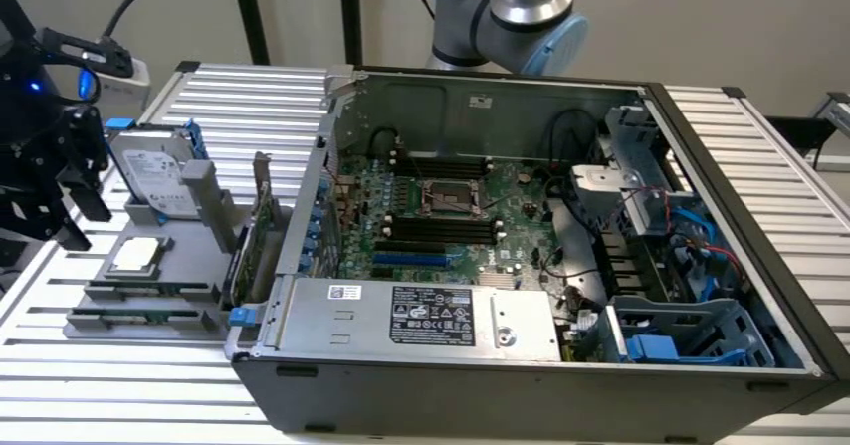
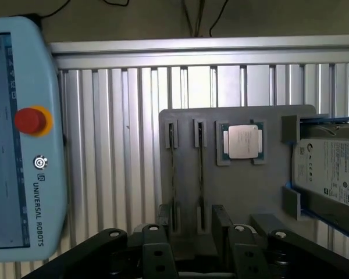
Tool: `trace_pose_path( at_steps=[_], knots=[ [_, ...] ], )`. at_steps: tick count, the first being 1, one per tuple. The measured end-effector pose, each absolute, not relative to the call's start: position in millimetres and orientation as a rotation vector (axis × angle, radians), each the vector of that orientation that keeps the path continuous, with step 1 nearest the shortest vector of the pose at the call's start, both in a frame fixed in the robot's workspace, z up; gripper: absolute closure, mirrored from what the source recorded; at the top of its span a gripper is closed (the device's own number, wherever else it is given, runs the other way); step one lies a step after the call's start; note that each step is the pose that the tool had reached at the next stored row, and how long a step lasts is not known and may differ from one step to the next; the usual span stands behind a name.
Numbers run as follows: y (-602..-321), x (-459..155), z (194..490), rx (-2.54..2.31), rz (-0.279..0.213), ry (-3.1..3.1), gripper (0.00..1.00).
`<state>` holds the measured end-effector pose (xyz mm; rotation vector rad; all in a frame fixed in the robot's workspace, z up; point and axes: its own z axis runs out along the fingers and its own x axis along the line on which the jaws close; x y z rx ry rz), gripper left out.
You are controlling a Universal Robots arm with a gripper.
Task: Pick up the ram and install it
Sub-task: 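Pick up the ram and move it above insertion slot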
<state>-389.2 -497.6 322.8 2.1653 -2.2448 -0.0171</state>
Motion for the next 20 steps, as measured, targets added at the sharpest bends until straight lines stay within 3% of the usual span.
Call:
trace_pose_path(
  at_steps=[20],
  knots=[
    [-500.4, -389.2, 286.6, 2.165, -0.017, -2.245, 0.58]
  ],
)
